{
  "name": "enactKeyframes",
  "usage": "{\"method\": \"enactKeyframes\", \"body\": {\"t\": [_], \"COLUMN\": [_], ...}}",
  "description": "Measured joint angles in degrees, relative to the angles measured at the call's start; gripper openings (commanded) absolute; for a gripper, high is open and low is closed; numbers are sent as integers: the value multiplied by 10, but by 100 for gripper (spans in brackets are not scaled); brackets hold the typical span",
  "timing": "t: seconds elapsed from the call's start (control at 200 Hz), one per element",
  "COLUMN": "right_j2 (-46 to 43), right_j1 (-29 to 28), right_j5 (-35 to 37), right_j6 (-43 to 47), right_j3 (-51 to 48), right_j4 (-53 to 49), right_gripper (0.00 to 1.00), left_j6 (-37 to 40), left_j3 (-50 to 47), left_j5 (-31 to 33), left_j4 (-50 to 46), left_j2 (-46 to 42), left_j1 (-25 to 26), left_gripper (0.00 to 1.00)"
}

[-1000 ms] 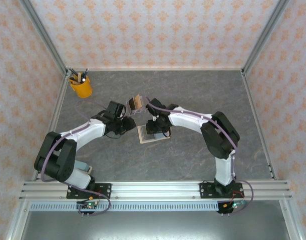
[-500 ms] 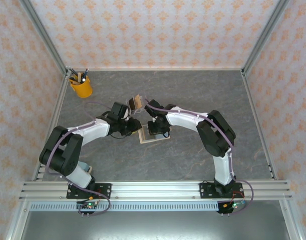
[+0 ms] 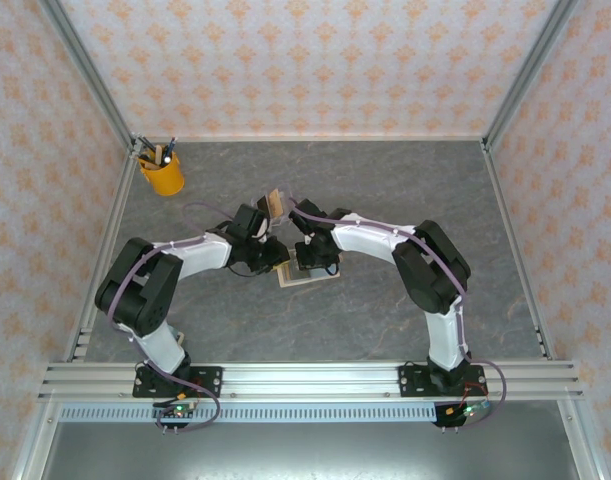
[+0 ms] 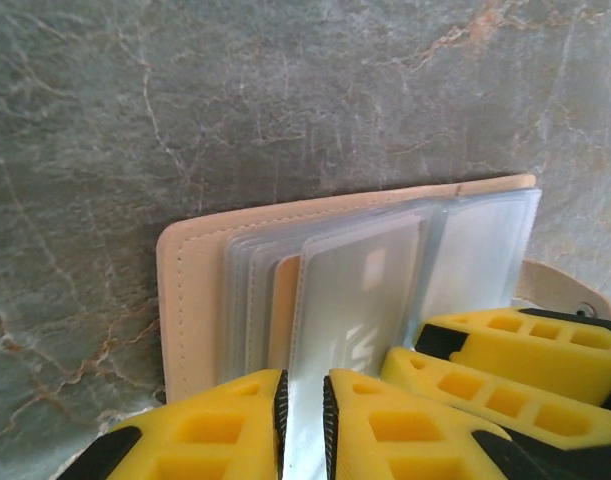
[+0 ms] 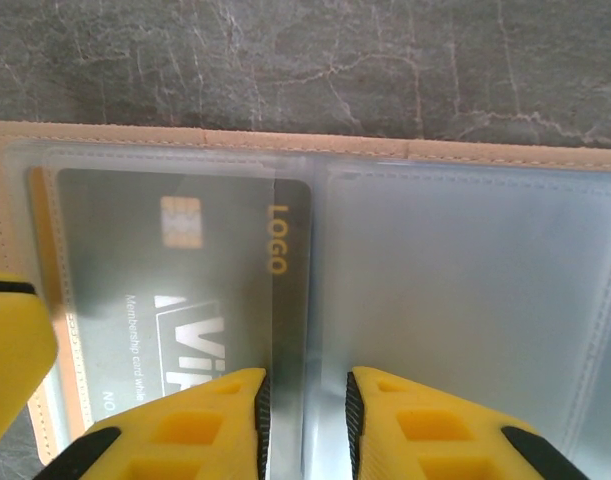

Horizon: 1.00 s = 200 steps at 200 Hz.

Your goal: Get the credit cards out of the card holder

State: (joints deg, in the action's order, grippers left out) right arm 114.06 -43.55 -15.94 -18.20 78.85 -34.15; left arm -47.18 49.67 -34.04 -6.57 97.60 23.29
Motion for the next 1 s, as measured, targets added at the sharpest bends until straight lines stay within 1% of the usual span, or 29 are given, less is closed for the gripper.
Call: {"method": "enactKeyframes", "body": {"t": [0.691, 1.001], "right_j2": [0, -3], "right_j1": [6, 12], "right_j5": [-14, -32], "right_j6": [-2, -7], "right_j3": [-7, -18], "right_j4": [11, 27], "right_gripper": [28, 23], "left_j6": [1, 2], "left_j3": [25, 49], "left_j5": [2, 2], "left_j4": [-11, -33], "left_j2": [24, 40], "left_j1": [0, 0], "left_gripper": [27, 27]}}
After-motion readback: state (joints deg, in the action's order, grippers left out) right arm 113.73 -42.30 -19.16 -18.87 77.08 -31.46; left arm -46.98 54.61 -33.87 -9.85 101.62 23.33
